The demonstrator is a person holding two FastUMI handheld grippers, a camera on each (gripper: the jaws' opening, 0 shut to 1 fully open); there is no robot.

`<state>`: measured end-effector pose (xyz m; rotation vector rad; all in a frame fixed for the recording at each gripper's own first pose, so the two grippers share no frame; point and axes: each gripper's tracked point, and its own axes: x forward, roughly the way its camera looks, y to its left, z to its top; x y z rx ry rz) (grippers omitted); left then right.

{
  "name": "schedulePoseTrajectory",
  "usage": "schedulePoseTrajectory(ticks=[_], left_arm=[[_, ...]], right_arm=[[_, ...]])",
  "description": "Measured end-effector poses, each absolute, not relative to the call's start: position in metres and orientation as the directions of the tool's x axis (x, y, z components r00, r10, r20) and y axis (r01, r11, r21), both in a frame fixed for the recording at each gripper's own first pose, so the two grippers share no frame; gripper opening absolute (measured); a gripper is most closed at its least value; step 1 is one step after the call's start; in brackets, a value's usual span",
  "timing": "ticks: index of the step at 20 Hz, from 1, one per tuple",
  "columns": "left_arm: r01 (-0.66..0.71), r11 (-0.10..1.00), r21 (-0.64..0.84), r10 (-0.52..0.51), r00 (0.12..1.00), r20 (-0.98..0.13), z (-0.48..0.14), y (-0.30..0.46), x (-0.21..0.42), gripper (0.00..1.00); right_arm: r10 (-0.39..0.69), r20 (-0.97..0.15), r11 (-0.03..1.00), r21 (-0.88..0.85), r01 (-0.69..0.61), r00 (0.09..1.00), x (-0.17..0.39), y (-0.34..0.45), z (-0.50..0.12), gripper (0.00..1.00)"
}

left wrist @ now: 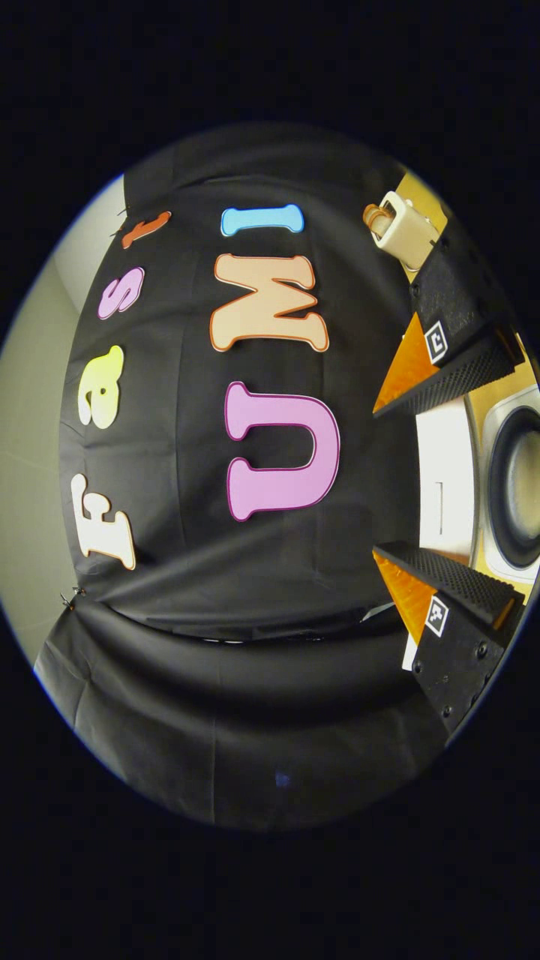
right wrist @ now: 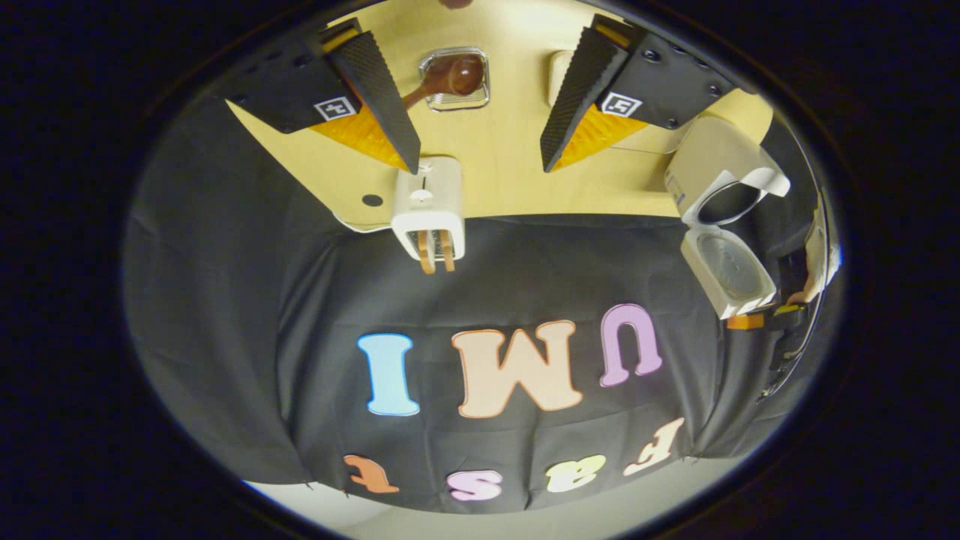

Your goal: Close the left gripper, press the button to open the rice cooker; take a wooden spoon from the chopstick holder with the right hand, scoop a spoonful of rice and pour it into the rice cooker, then put the wooden spoon back into the chopstick holder.

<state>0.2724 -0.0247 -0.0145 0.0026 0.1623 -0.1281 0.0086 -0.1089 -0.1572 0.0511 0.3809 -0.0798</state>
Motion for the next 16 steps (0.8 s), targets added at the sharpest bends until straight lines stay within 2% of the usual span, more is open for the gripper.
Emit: schedulePoseTrajectory(ticks=[16], left_arm=[[0.105, 0.994, -0.042, -0.112, 0.957, -0.266, -0.08, -0.02, 0.16, 0.94]], right_arm=[[0.107, -0.378, 0.993, 0.091, -0.078, 0.919, 0.019, -0.042, -0.161, 1.0]])
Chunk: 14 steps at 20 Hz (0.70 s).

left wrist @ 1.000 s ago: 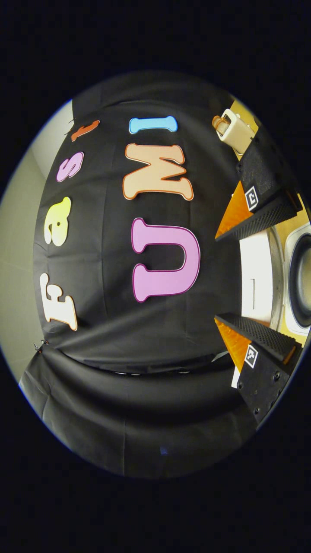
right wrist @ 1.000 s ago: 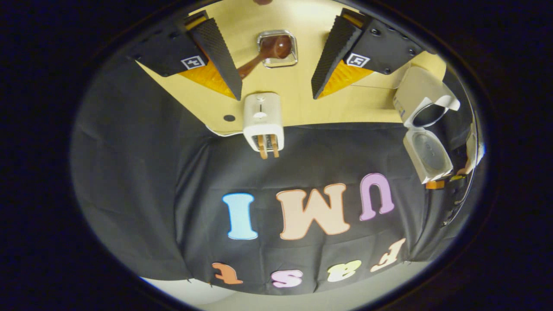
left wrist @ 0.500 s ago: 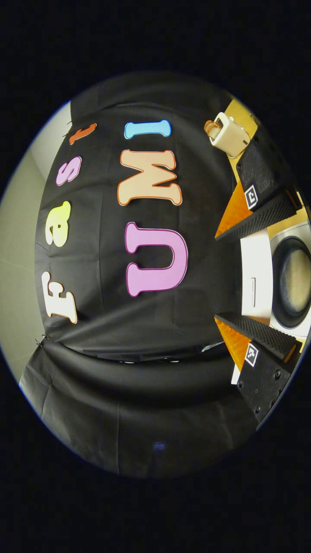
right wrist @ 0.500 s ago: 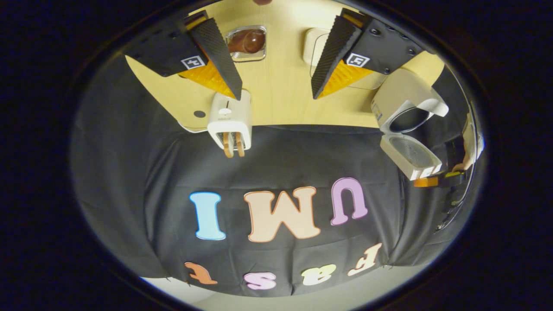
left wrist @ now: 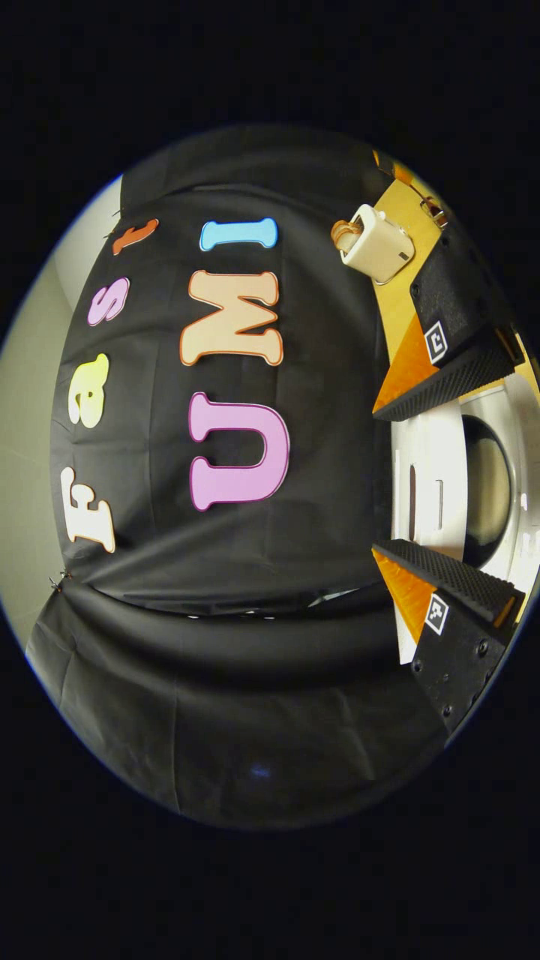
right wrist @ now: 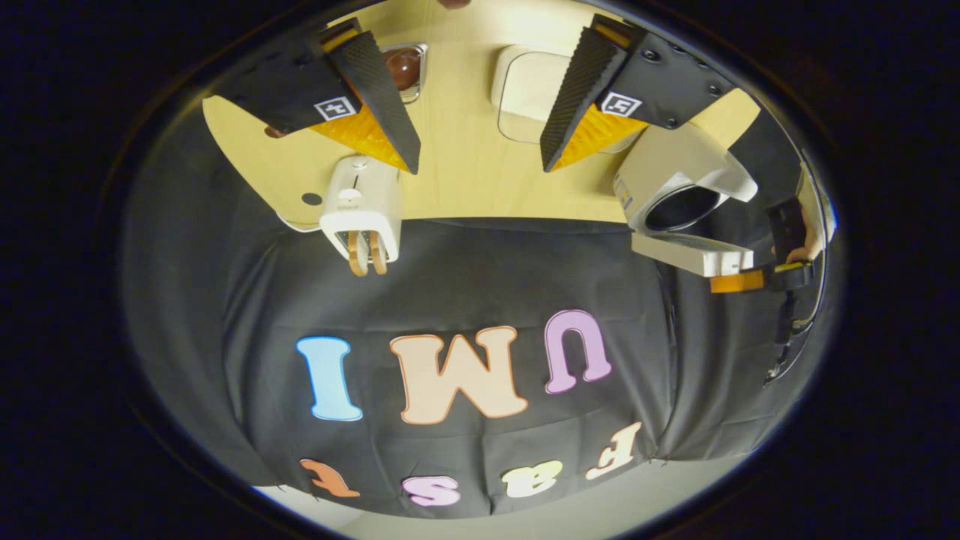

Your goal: Close the left gripper, press the button to open the rice cooker; take a wooden spoon from the chopstick holder with the right hand, scoop a spoonful of rice and pour it into the rice cooker, then put the wooden spoon back into the chopstick holder.

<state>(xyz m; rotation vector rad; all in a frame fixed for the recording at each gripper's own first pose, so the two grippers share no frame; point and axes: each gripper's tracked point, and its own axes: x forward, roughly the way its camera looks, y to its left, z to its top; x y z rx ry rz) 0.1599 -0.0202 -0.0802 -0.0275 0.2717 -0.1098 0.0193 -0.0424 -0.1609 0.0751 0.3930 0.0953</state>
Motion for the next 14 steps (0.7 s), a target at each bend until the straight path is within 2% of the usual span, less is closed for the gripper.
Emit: schedulePoseTrajectory(ticks=[14], left_arm=[[0.085, 0.995, -0.054, -0.1, 0.883, -0.459, -0.181, -0.013, 0.109, 0.94]], right_arm=[[0.152, -0.388, 0.988, 0.084, -0.129, 0.909, 0.01, -0.016, -0.162, 1.0]])
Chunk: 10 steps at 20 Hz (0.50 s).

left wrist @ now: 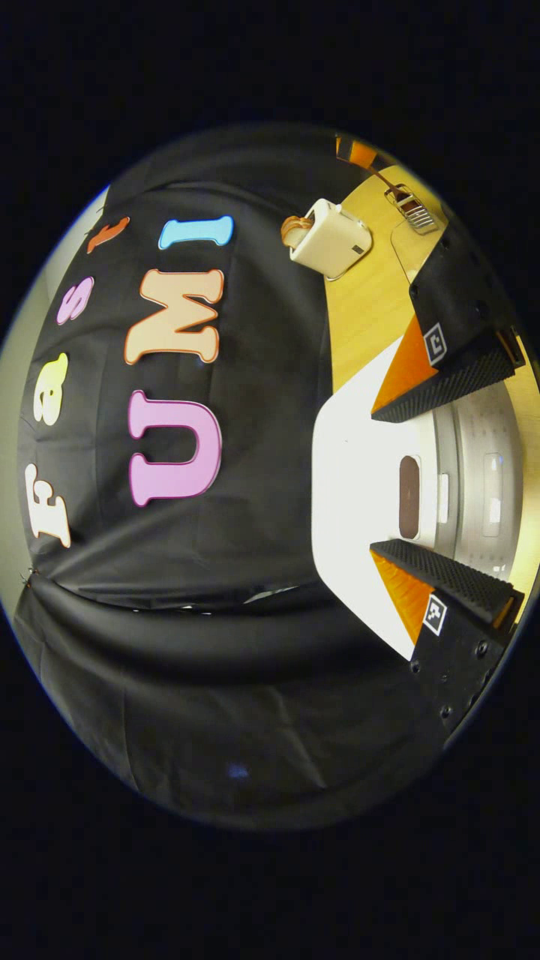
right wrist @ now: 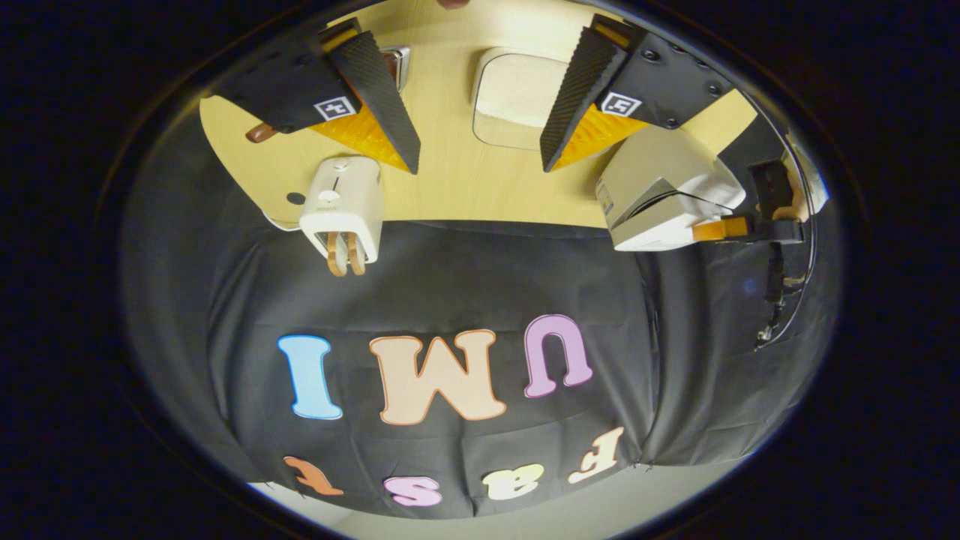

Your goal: Close the left gripper, press the button to open the rice cooker; take a wooden spoon from the chopstick holder with the right hand, scoop a spoonful of rice and pour it into the rice cooker, then put the wooden spoon back into the chopstick holder.

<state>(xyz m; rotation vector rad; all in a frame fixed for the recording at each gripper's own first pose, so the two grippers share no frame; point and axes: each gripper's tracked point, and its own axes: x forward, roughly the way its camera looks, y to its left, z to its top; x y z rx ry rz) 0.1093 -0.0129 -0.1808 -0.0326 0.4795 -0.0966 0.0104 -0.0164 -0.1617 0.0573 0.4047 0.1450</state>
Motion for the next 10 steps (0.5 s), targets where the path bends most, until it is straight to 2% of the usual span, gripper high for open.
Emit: schedulePoseTrajectory(ticks=[7, 8, 10], left_arm=[[0.08, 0.996, -0.04, -0.089, 0.878, -0.469, -0.2, -0.014, 0.106, 0.94], [0.07, 0.996, -0.05, -0.086, 0.856, -0.51, -0.21, -0.013, 0.1, 0.94], [0.073, 0.996, -0.044, -0.085, 0.877, -0.473, -0.204, -0.013, 0.104, 0.97]], right_arm=[[0.142, -0.39, 0.99, 0.076, -0.122, 0.91, 0.006, -0.015, -0.16, 1.0], [0.141, -0.389, 0.99, 0.076, -0.121, 0.91, 0.005, -0.014, -0.16, 1.0], [0.147, -0.387, 0.989, 0.079, -0.127, 0.91, 0.004, -0.009, -0.159, 1.0]])
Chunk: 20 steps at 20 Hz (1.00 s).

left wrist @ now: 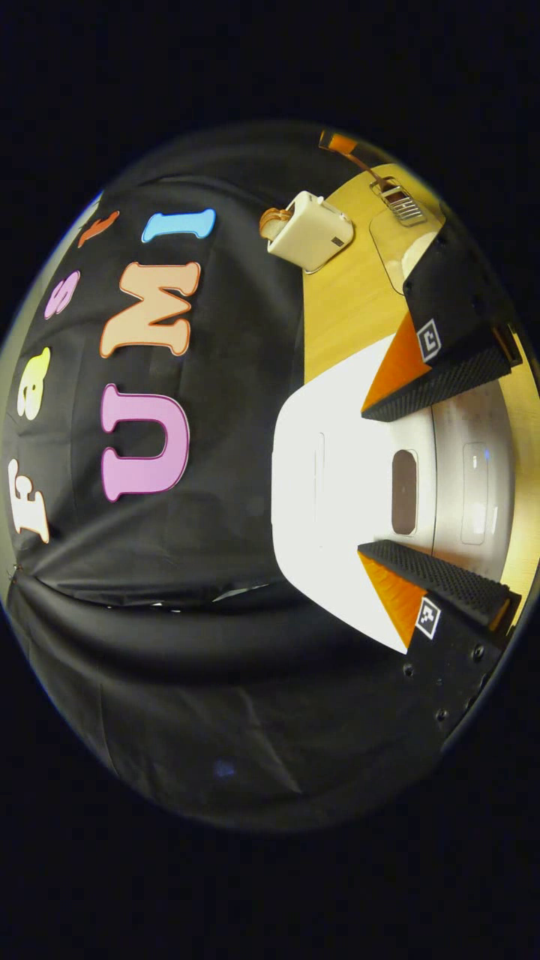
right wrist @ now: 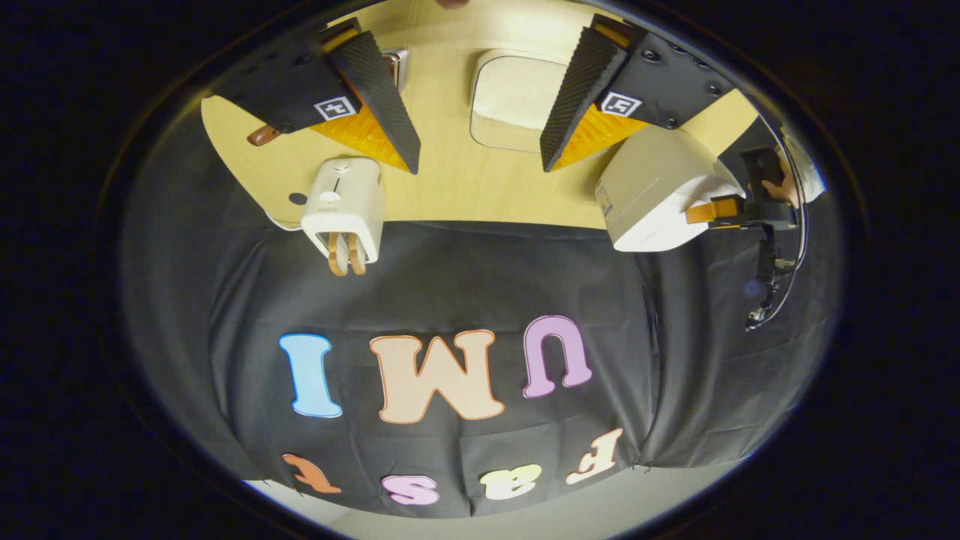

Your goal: Close the left gripper, press the button to open the rice cooker; take a wooden spoon from the chopstick holder with the right hand, scoop a spoonful of rice and pour it into the rice cooker, then put the wooden spoon back into the chopstick holder.

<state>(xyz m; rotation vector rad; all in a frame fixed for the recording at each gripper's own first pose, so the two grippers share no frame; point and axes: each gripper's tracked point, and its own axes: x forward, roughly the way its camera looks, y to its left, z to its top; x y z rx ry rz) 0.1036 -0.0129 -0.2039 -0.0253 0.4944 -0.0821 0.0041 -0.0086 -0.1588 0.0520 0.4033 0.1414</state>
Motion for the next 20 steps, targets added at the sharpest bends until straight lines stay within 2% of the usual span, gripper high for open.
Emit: schedulePoseTrajectory(ticks=[1, 4, 8, 13, 20], left_arm=[[0.069, 0.997, -0.043, -0.081, 0.861, -0.502, -0.21, -0.013, 0.1, 0.94], [0.051, 0.994, -0.094, -0.088, 0.891, -0.445, -0.199, -0.014, 0.101, 0.95], [-0.007, 1.0, -0.021, -0.002, 0.92, -0.393, -0.185, 0.007, 0.071, 0.96], [0.029, 1.0, 0.003, -0.028, 0.977, -0.212, -0.11, -0.003, 0.026, 0.95], [0.096, 0.993, 0.07, -0.087, 0.989, -0.121, -0.06, -0.033, -0.023, 0.96]], right_arm=[[0.152, -0.387, 0.988, 0.079, -0.132, 0.91, 0.004, -0.006, -0.158, 1.0], [0.163, -0.368, 0.986, 0.08, -0.144, 0.915, 0.001, 0.004, -0.149, 1.0], [0.169, -0.303, 0.985, 0.076, -0.153, 0.938, 0.0, 0.017, -0.124, 1.0], [0.147, -0.226, 0.989, 0.055, -0.138, 0.963, -0.009, 0.035, -0.1, 1.0], [0.107, -0.133, 0.994, 0.033, -0.104, 0.985, -0.034, 0.049, -0.078, 0.99]])
